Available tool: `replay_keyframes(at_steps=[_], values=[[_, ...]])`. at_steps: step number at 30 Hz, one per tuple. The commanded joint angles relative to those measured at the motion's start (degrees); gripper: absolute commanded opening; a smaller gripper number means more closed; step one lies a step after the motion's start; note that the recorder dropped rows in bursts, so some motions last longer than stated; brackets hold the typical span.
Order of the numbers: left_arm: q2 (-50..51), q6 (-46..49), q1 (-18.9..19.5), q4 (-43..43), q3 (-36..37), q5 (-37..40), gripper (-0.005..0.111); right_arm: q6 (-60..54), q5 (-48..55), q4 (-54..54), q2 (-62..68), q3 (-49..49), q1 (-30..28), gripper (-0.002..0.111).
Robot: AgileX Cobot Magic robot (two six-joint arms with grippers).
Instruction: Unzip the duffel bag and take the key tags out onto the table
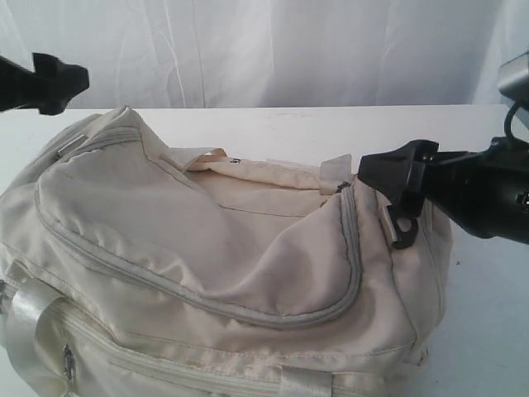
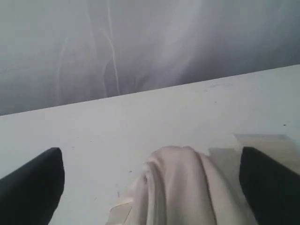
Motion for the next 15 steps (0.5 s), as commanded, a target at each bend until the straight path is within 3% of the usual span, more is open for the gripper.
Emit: replay_keyframes(at_steps=[1,5,11,15], values=[[7.8,-0.2,-0.3,-2.5,-6.7,-5.4,0.105,0.4,1.9,1.7,-0.2,1.9,-0.1,0.087],[13.5,-1.1,-0.3,-2.2,-10.4,-10.6,0.105,0.4,1.9,2.3,-0.2,2.6,-0.1,0.087],[17.6,-5.2,-0.3,9.5,-11.8,-17.8,0.105,0.4,3.9,2.3,-0.2,2.6,-0.1,0.087],[17.7,-4.2,-0.3,11.9,-11.4,-18.5,0.105,0.4,3.9,2.1,-0.2,2.6,-0.1,0.087]])
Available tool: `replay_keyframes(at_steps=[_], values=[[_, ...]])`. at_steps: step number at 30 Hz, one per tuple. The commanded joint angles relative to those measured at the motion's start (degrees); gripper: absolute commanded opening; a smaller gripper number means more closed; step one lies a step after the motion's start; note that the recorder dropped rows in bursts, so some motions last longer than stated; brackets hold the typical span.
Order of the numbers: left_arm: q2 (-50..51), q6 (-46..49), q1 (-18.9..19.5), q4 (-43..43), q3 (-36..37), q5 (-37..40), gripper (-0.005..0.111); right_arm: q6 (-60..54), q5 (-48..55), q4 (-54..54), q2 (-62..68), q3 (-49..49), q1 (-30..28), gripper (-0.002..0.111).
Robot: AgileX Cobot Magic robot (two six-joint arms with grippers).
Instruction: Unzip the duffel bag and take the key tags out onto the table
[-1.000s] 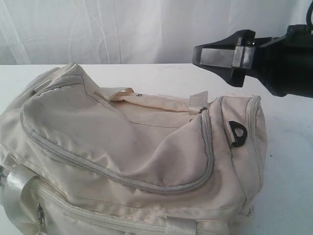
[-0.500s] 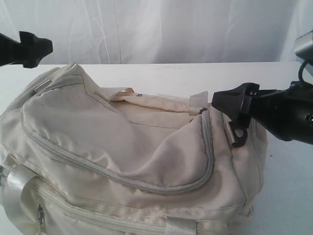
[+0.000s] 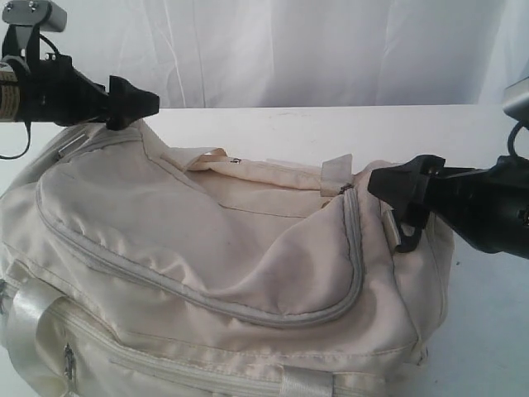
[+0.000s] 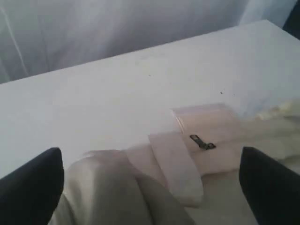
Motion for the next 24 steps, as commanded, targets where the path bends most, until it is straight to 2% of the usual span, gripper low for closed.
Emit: replay_keyframes(at_steps=[1,10,13,14,16,17,18,19,20,21,22,24], values=[[-0.2,0.1,-0.2,3.9,0.0,-2.0,0.105,0.1,0.9,0.0,-0.2,0.3,-0.1,0.087],[-0.2,-1.1,-0.2,3.9,0.0,6.5,0.104,0.0,0.9,-0.5,-0.2,0.3,-0.1,0.087],[0.2,-1.7,-0.2,3.9,0.0,8.1,0.093,0.0,1.0,-0.9,-0.2,0.3,-0.1,0.086],[0.4,-2.1,-0.2,3.9,0.0,8.4,0.087,0.0,1.2,-1.2,-0.2,0.3,-0.1,0.086],[1.5,-2.3,-0.2,3.9,0.0,8.2,0.059,0.0,1.2,-2.2,-0.2,0.3,-0.1,0.079],[1.9,-2.3,-0.2,3.9,0.0,6.6,0.036,0.0,1.2,-3.5,-0.2,0.3,-0.1,0.070],[2.0,-2.3,-0.2,3.9,0.0,6.2,0.027,0.0,1.2,-4.3,-0.2,0.3,-0.1,0.066],[2.0,-2.3,-0.2,3.9,0.0,5.7,0.005,0.0,1.5,-4.6,-0.2,0.3,-0.1,0.055],[2.0,-2.2,-0.2,3.9,0.0,5.7,0.000,0.0,1.8,-4.6,-0.2,0.3,-0.1,0.049],[1.9,-2.2,-0.2,3.9,0.0,5.9,0.000,0.0,3.4,-4.6,-0.2,0.3,-0.1,0.037],[1.9,-2.3,-0.2,3.9,0.0,6.0,0.000,0.0,4.1,-4.6,-0.2,0.3,-0.1,0.032],[1.5,-5.7,-0.1,3.9,0.0,6.9,0.000,0.3,8.1,-4.6,0.1,0.3,-0.1,0.015]])
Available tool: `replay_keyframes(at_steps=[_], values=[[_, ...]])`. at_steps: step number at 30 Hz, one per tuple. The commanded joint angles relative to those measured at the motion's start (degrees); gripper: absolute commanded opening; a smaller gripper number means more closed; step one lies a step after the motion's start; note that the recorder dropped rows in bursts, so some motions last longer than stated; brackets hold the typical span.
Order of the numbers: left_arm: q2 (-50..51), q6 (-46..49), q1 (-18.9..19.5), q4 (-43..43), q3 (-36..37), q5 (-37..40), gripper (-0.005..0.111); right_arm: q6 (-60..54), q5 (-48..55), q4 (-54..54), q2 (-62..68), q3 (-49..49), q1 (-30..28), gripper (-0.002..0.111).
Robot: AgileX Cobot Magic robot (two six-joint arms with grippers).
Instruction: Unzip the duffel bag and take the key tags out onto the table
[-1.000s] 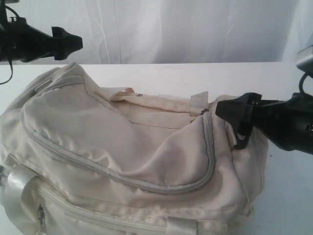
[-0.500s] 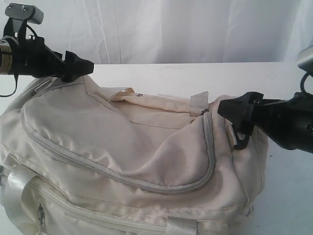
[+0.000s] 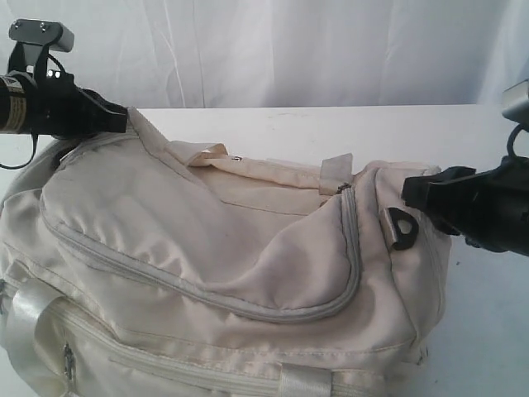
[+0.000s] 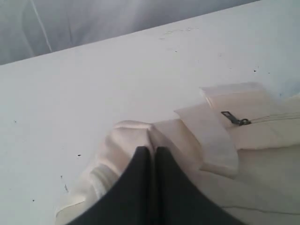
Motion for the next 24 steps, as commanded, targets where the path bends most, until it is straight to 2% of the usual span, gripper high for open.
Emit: replay_keyframes(at_steps=[1,3,8,13,16,19,22,24], values=[[-1.4,-6.2,0.1,0.6,0.0,1.7,0.000,0.6,6.6,-0.4,0.4,0.3,-0.1,0.009],[-3.0,-8.5,0.5,0.6,0.0,2.0,0.000,0.6,8.1,0.0,2.0,0.3,-0.1,0.000],[-9.6,-16.8,0.8,0.6,0.0,7.2,0.000,0.6,8.4,2.9,2.7,0.2,-0.1,0.000],[-13.3,-21.1,3.6,0.6,0.0,6.2,0.000,0.6,12.3,4.3,1.4,0.2,-0.1,0.000],[-15.2,-22.3,5.6,0.6,0.0,5.7,0.000,0.6,10.9,4.5,1.3,0.2,-0.1,0.000],[-16.5,-23.7,8.0,0.6,0.0,1.7,0.000,0.6,10.4,4.5,1.3,0.2,-0.1,0.001],[-16.5,-23.7,9.8,0.6,0.0,-4.2,0.000,0.6,11.0,4.5,1.3,0.2,-0.1,0.014],[-16.6,-23.7,10.2,0.6,0.5,-5.5,0.000,0.6,11.9,4.5,1.3,0.2,-0.1,0.032]])
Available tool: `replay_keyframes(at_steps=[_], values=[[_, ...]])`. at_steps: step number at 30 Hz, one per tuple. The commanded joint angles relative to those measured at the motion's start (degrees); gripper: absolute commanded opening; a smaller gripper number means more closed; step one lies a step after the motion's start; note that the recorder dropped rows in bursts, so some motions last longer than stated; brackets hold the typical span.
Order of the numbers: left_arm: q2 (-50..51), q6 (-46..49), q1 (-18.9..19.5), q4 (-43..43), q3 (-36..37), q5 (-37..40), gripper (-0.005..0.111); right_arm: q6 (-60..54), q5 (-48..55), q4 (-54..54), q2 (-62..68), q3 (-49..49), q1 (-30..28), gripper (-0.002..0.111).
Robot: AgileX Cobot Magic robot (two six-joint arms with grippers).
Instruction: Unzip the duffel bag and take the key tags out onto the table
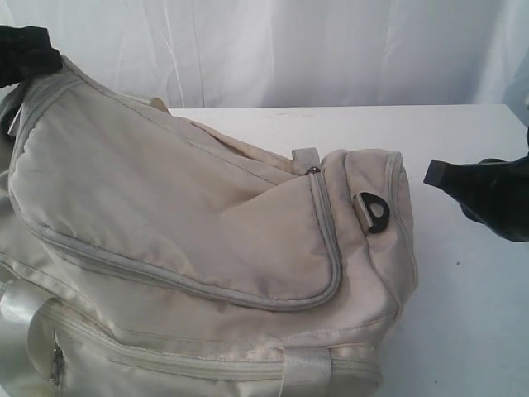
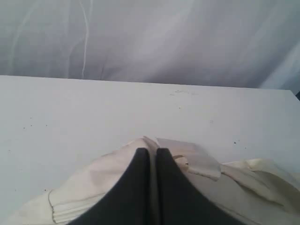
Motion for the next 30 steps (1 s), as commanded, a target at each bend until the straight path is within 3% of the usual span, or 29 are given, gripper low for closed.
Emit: replay_keyframes(at_steps=[1,3,6,15,20,24,26,30], values=[[-2.8,-0.3,1.8,-3.7,-0.5,-1.8,0.000,0.1,1.9,0.1,-0.3,0.2,-0.1,0.041],[-2.8,-0.3,1.8,-3.7,0.9,-1.7,0.000,0.1,1.5,0.1,0.4,0.2,-0.1,0.065],[-2.8,-0.3,1.8,-3.7,3.2,-1.6,0.000,0.1,1.5,0.8,3.4,-0.2,-0.1,0.091],[-2.8,-0.2,1.8,-3.7,7.5,-1.3,0.000,-0.2,-13.7,3.3,16.7,-9.9,-0.1,0.094],[-2.8,-0.1,1.8,-3.7,7.5,-1.6,0.000,-0.2,-14.4,3.3,22.5,-14.1,-0.1,0.093],[-2.8,-0.1,1.8,-3.7,7.5,-1.1,0.000,-0.2,-13.4,3.4,23.7,-14.6,-0.1,0.082],[-2.8,-0.1,1.8,-3.7,7.5,-1.0,0.000,-0.2,-14.4,3.4,23.6,-14.6,-0.1,0.064],[-2.8,-0.1,1.8,-3.7,7.5,-0.9,0.000,-0.2,-14.9,3.4,23.4,-14.6,-0.1,0.018]])
